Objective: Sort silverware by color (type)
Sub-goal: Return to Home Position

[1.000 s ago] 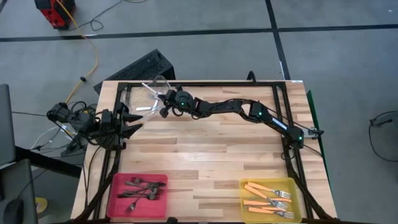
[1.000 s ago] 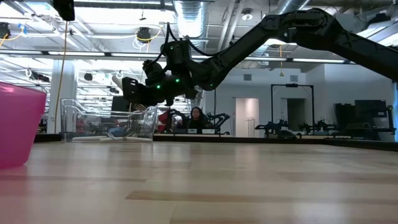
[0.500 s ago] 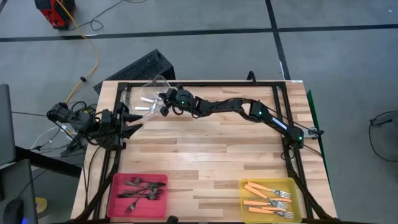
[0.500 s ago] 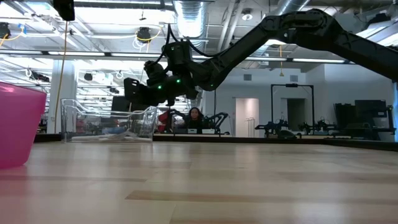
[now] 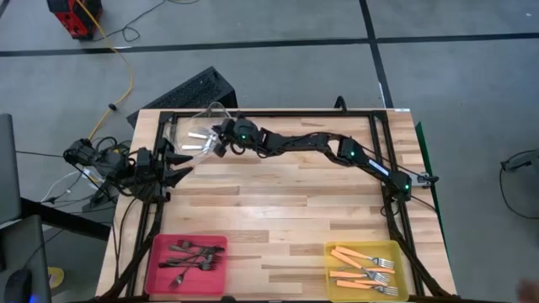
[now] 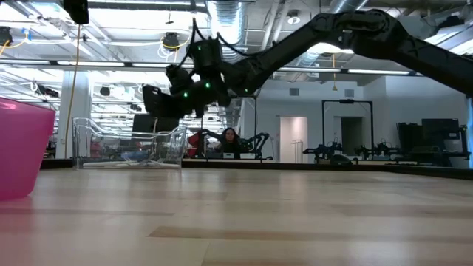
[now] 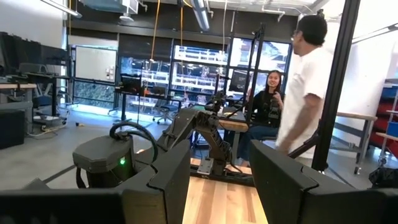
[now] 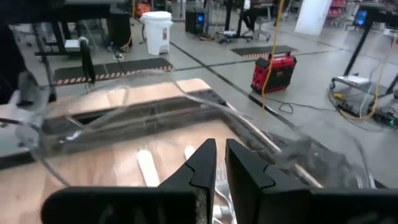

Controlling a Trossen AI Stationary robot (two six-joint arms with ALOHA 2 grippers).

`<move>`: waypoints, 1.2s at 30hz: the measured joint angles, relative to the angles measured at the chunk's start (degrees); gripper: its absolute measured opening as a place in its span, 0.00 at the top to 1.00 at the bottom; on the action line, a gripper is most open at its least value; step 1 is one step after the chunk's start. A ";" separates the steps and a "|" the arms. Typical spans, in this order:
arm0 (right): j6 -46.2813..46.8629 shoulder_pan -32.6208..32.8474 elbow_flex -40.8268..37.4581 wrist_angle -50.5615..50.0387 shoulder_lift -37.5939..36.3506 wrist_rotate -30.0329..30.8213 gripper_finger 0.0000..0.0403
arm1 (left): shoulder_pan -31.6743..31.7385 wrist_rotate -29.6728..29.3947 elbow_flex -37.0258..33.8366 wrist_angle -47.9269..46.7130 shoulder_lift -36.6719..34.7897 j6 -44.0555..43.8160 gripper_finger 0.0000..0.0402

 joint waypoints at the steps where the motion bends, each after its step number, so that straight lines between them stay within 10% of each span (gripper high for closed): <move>1: -0.66 0.21 0.77 -1.17 -0.11 0.00 0.84 | 0.00 0.00 0.00 0.18 0.00 -0.01 0.62; 13: -6.11 0.58 18.78 -30.13 -0.83 -4.82 0.84 | 0.02 0.41 0.00 0.39 0.00 -2.54 0.62; 36: -16.15 -6.28 16.09 -79.78 -22.60 -10.47 0.85 | 0.01 0.51 0.00 5.47 -0.02 -2.01 0.62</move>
